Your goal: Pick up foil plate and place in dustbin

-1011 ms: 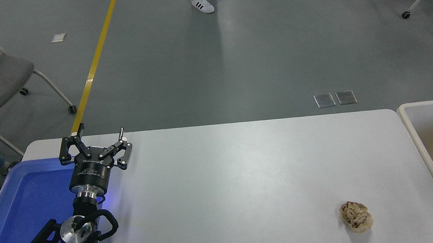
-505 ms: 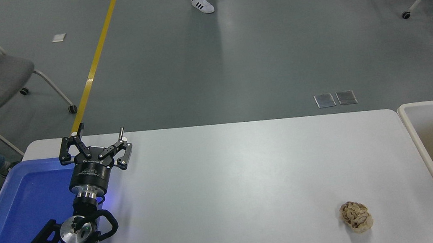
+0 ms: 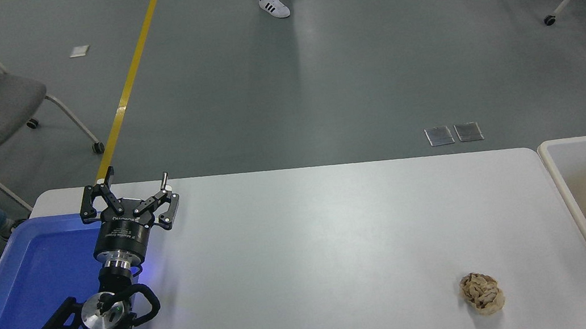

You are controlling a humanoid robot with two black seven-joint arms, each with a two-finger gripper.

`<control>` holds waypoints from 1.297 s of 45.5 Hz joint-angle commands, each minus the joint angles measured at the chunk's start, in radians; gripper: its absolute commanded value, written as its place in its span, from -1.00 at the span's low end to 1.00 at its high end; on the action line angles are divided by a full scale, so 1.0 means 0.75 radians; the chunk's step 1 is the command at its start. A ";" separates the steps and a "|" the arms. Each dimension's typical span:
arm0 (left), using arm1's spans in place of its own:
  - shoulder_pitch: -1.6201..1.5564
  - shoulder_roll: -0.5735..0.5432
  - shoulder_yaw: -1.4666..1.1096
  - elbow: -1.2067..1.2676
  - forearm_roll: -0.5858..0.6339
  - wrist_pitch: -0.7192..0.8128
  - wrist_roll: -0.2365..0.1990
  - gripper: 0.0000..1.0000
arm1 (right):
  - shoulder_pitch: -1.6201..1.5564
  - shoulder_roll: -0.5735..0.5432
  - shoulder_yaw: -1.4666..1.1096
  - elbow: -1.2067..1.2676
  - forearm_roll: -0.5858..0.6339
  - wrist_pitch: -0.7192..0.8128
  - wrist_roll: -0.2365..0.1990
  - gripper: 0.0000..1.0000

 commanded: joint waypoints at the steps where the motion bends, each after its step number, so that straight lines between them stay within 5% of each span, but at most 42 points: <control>1: 0.000 0.000 0.000 0.000 0.000 0.000 0.000 0.98 | 0.072 -0.037 -0.082 0.002 -0.015 0.092 0.004 1.00; 14: 0.000 0.000 0.000 0.000 0.000 -0.002 0.000 0.98 | 0.278 -0.119 -0.377 0.032 -0.017 0.188 0.008 1.00; 24: 0.000 0.000 0.000 0.000 0.000 0.000 0.000 0.98 | 0.519 -0.321 -0.602 0.427 -0.039 0.214 0.010 1.00; 37: 0.000 0.000 0.000 0.000 0.000 -0.002 0.000 0.98 | 0.926 -0.503 -0.823 1.122 -0.407 0.206 0.010 1.00; 59: 0.000 0.000 0.000 0.000 0.000 0.000 0.000 0.98 | 1.585 -0.477 -1.534 1.732 -0.440 0.243 0.010 1.00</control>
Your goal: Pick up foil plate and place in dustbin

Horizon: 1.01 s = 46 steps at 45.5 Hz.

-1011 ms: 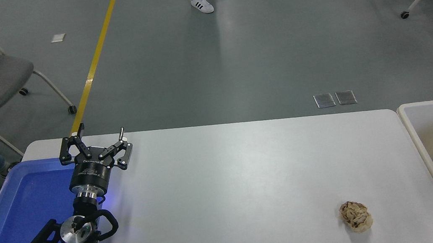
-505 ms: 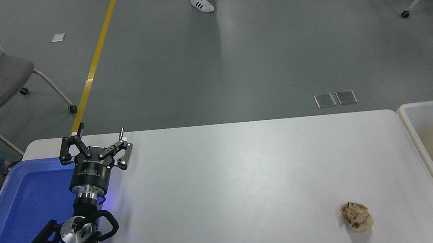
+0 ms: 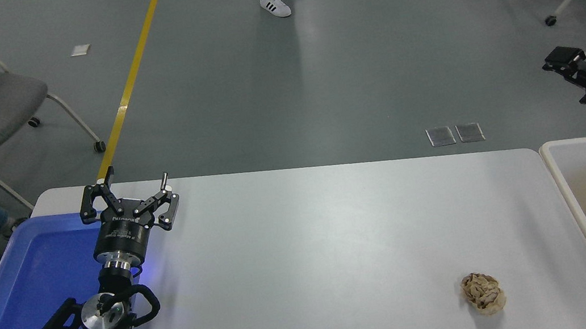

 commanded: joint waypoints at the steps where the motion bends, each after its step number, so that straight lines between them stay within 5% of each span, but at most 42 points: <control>1: 0.000 0.000 0.000 0.000 0.000 0.001 0.000 0.98 | 0.359 0.030 -0.343 0.311 -0.029 0.041 0.000 1.00; 13: 0.000 0.000 0.000 0.000 0.000 0.001 0.000 0.98 | 0.799 0.253 -0.680 0.541 -0.039 0.174 0.010 1.00; 27: 0.000 0.000 0.000 0.000 0.000 -0.001 0.000 0.98 | 1.038 0.517 -0.680 0.610 -0.014 0.505 0.008 1.00; 46: 0.000 0.000 0.000 0.000 0.000 -0.001 0.000 0.98 | 1.051 0.744 -0.638 0.706 0.135 0.612 0.006 1.00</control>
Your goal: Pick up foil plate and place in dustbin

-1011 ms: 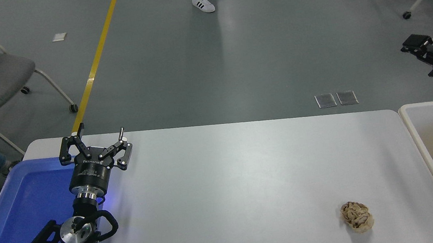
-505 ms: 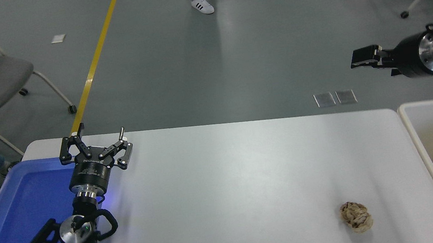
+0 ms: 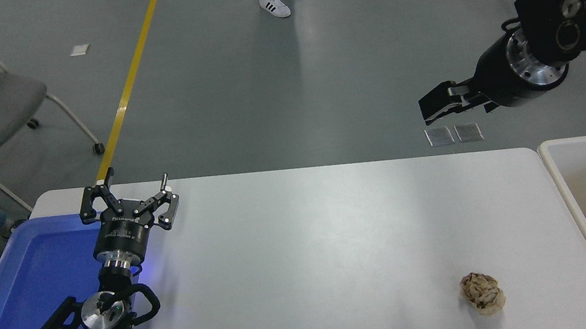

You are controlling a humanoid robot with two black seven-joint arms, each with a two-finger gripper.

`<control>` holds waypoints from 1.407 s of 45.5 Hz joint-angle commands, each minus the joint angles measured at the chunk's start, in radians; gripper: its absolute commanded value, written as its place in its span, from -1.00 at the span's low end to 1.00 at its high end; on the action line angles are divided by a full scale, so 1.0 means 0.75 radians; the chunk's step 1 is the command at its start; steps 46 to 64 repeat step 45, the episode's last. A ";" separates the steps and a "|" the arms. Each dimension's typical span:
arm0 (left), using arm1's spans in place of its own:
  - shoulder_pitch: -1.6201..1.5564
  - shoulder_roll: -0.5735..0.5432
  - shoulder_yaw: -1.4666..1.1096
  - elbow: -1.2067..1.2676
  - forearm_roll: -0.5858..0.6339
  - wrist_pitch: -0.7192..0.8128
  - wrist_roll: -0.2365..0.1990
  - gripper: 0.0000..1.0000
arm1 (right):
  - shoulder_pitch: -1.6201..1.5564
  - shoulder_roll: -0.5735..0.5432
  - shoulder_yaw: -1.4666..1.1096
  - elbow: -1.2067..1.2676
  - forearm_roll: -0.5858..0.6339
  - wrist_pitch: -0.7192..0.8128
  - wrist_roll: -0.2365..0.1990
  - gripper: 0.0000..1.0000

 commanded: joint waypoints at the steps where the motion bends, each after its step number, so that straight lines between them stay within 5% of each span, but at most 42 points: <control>1: 0.000 0.000 0.000 0.000 0.000 0.001 0.000 0.98 | 0.023 0.130 0.037 0.032 0.139 0.086 -0.006 1.00; 11: 0.000 0.000 0.000 0.000 0.000 -0.001 0.000 0.98 | 0.021 0.171 0.041 0.018 0.325 0.162 -0.012 1.00; 27: 0.000 0.000 0.000 0.000 0.000 -0.001 0.000 0.98 | 0.095 0.054 -0.088 0.069 0.354 0.459 -0.008 1.00; 64: 0.000 0.000 -0.002 0.000 0.000 -0.001 0.000 0.98 | 0.122 0.046 -0.145 0.073 0.360 0.475 -0.002 1.00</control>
